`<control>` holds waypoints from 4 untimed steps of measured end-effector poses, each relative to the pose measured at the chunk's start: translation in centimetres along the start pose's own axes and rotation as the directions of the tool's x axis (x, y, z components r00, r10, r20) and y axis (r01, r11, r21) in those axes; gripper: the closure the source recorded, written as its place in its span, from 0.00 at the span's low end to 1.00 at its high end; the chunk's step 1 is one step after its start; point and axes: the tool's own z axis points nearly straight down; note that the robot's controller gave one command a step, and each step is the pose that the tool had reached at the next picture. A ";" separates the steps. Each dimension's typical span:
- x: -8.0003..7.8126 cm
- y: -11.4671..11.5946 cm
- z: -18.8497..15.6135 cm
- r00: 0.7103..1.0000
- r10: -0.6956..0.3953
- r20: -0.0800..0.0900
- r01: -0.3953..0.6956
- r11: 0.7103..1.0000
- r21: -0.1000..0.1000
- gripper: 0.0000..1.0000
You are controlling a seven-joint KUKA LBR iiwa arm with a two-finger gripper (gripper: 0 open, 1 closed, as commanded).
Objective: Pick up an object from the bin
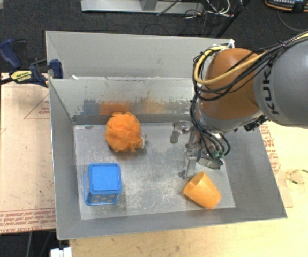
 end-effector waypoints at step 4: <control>2.4 -3.6 3.3 0.910 -0.414 0.013 0.414 0.910 0.005 0.00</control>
Offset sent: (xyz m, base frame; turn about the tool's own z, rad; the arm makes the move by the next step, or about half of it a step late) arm -0.0045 -0.0654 -0.0717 -0.1443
